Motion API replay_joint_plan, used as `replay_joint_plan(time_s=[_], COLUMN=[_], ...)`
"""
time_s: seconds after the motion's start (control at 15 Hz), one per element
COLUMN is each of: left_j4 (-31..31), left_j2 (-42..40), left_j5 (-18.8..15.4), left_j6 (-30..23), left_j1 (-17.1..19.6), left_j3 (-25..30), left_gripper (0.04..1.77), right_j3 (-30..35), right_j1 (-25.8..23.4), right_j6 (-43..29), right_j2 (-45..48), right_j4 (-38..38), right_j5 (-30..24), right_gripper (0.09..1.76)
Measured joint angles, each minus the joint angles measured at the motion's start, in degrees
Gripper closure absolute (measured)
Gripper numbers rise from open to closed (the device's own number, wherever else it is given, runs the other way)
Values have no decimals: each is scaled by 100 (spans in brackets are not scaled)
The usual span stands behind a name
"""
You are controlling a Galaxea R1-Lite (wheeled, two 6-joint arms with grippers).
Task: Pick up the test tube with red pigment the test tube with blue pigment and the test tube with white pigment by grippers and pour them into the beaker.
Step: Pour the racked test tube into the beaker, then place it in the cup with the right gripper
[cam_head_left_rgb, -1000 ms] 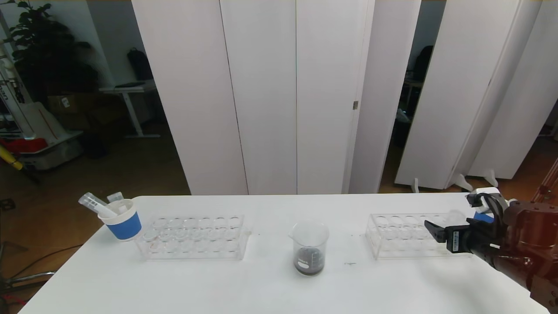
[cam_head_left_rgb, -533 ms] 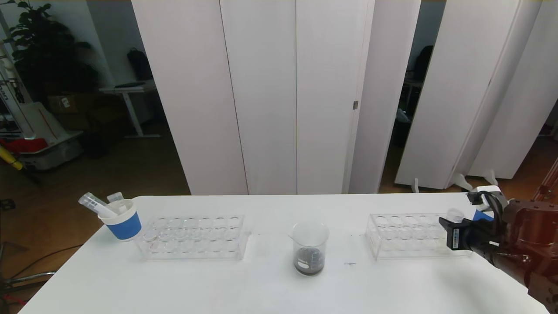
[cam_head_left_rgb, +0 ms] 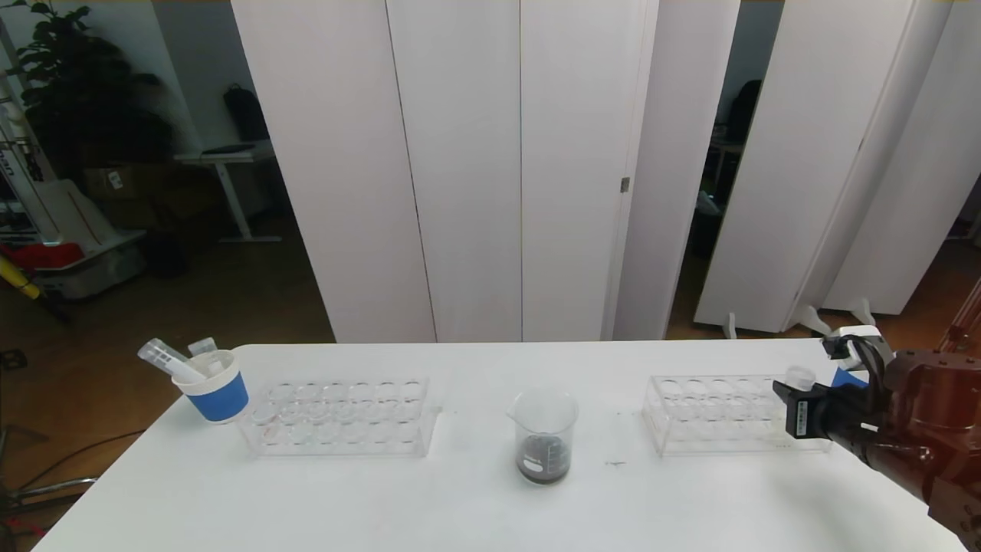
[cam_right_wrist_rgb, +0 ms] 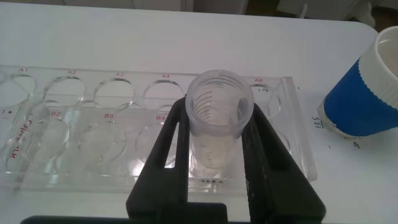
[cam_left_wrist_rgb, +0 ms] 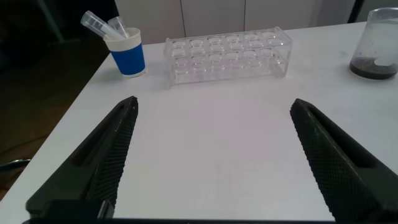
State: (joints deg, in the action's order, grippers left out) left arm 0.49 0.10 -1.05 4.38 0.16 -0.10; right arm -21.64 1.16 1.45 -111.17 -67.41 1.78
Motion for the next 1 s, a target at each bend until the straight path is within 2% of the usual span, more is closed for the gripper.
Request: replay_joint_plan(time_s=[0.67,1.0], left_j4=[0,2], left_j2=[0,0], left_j5=[0,1], left_j6=[0,0], left_j1=[0,0], left_j3=[0,0], left_gripper=[6,6], right_j3=[-51,-148], right_j1=[-12,-41], right_j6=[-51,-63], right_j2=[306,697], right_j4=[41,229], right_j5=[-46,-316], right_gripper=[127,127])
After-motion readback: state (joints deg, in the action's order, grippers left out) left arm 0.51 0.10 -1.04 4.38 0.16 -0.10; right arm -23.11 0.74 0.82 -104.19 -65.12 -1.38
